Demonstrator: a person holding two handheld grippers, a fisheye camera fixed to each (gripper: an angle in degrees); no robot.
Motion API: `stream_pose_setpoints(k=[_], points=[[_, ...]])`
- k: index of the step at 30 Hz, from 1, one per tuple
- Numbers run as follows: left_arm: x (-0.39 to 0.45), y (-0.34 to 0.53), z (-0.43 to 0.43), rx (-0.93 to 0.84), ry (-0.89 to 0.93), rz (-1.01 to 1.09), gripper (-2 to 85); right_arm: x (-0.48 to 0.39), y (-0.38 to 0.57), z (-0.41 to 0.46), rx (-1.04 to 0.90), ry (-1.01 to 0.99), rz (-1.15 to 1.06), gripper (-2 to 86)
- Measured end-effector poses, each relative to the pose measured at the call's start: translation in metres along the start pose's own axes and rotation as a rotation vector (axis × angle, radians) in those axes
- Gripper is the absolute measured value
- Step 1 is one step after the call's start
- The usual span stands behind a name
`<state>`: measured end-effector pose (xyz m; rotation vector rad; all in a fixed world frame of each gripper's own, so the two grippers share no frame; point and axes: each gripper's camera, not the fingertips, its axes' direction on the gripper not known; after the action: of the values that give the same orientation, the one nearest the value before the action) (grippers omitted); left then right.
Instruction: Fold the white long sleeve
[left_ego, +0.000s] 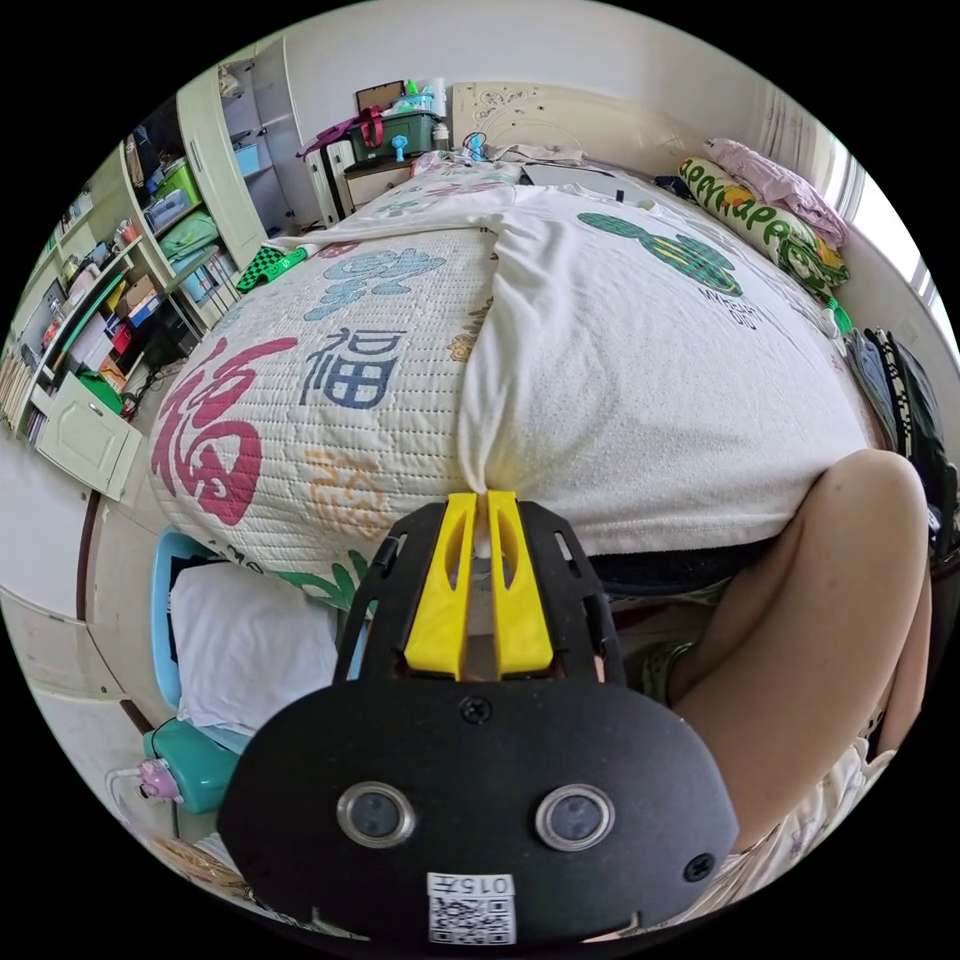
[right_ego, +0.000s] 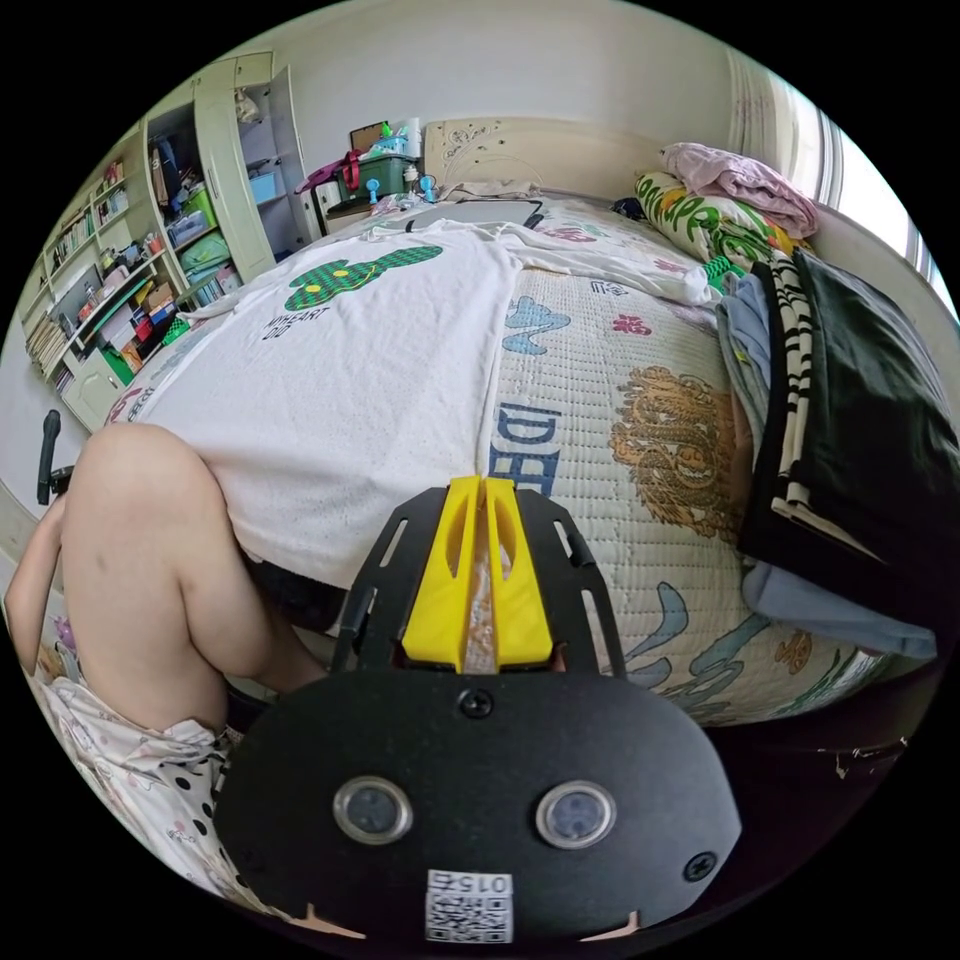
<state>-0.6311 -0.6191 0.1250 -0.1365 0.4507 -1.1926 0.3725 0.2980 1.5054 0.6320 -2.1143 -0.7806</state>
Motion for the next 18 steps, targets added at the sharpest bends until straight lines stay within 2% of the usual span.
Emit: stream_pose_setpoints(k=[18], points=[[-0.023,-0.018,0.008,0.005,0.013,0.005,0.5,0.007,0.040,0.040,0.003,0.010,0.000,0.1]])
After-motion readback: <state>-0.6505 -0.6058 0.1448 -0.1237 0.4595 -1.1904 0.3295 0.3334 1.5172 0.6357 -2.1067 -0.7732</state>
